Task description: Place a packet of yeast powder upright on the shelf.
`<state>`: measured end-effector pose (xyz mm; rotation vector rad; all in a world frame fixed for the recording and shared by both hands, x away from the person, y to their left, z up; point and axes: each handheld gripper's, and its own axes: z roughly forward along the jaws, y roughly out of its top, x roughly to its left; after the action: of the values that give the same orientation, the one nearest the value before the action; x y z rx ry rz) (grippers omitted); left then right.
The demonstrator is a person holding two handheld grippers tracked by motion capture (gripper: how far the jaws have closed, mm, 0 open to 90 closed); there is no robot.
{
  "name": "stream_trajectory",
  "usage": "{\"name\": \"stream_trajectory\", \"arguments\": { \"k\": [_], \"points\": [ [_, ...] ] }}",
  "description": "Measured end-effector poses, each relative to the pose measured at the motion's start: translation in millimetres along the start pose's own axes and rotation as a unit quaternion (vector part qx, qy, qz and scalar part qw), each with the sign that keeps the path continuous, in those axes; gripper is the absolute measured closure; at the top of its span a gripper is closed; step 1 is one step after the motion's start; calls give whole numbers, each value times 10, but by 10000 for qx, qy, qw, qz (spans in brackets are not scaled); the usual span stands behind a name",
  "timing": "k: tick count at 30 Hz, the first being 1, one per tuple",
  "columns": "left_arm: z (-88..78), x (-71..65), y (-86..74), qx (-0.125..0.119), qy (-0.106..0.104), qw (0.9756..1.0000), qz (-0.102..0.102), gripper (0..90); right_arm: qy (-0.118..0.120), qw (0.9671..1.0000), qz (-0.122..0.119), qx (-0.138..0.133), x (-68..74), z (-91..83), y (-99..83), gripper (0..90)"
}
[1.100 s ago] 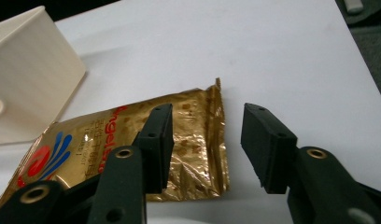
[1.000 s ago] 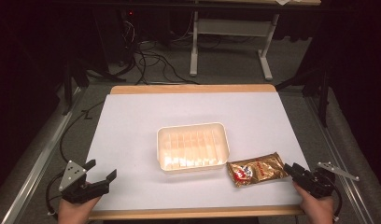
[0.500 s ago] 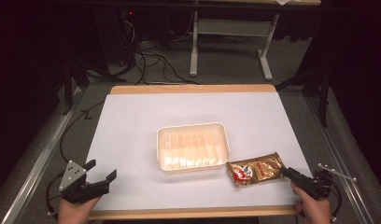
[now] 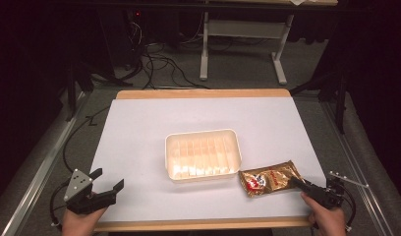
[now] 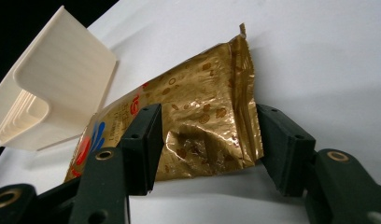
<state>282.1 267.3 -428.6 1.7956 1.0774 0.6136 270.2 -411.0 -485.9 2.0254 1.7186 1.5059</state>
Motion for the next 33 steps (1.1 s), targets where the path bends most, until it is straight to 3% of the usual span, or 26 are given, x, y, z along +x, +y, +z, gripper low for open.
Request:
{"name": "stream_trajectory", "arguments": {
  "k": [17,28,33],
  "points": [
    [0,-1,4,-13,-20,10000,25,155,255,9995,112,144,-10,31,18,482],
    [-5,0,7,-25,-20,10000,25,155,243,9995,110,166,-15,38,18,502],
    [-6,4,4,-34,-21,10000,-1,155,185,9996,138,168,-17,36,14,552]
  ]
}}
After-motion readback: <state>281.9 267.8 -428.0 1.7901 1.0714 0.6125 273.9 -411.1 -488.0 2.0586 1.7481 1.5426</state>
